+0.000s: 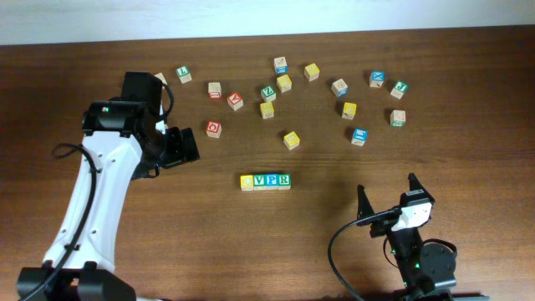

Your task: Spell out CVPR

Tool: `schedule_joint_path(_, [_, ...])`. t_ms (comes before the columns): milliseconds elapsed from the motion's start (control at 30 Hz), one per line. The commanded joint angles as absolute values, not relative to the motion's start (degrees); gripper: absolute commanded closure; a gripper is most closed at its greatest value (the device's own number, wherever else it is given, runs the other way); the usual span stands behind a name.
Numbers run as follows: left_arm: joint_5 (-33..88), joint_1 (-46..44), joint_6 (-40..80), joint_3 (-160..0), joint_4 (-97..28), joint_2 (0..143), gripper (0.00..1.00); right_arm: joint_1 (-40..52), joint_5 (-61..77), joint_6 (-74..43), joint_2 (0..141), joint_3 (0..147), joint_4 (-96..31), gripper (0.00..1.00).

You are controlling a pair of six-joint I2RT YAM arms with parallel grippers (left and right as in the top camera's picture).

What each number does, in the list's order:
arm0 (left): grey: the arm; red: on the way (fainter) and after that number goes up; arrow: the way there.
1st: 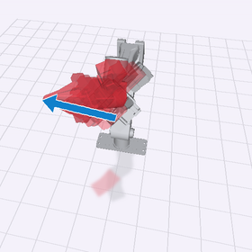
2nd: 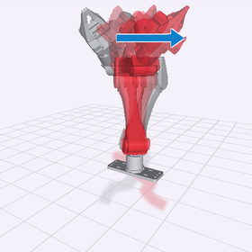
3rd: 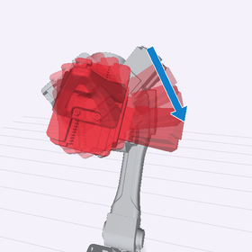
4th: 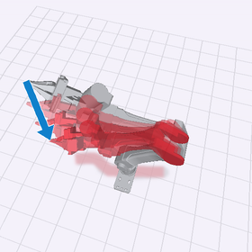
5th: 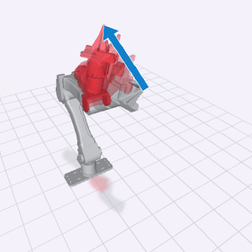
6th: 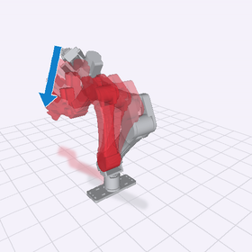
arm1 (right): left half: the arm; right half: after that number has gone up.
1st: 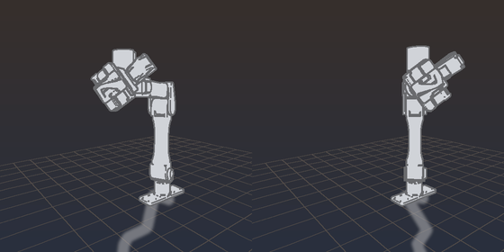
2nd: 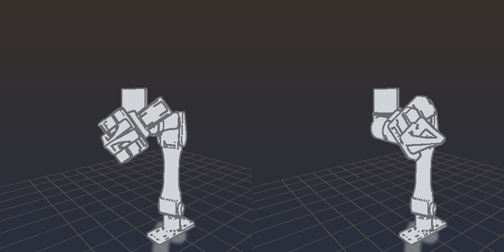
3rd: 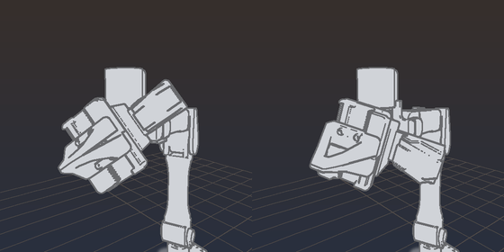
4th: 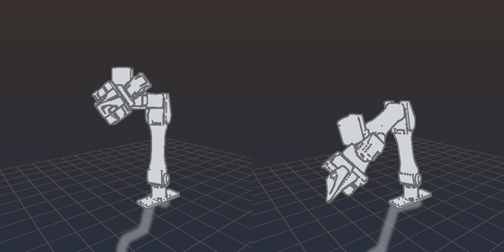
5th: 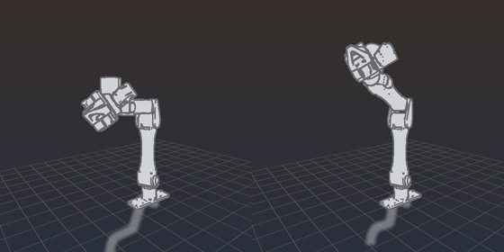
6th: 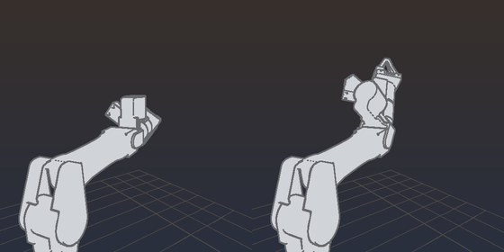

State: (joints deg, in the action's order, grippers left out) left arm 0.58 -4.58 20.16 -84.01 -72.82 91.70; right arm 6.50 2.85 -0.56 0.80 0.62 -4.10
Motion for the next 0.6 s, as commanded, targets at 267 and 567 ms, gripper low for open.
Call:
schedule_joint_path(267, [0.21, -4.45, 19.70, -84.49, -77.19, 91.13, 0.01, 5.98, 2.55, -0.23, 0.19, 0.32, -4.47, 0.02])
schedule_joint_path(567, [4.93, -4.49, 9.76, -58.24, -47.72, 65.34, 0.01, 5.98, 2.55, -0.21, 0.19, 0.32, -4.47, 0.02])
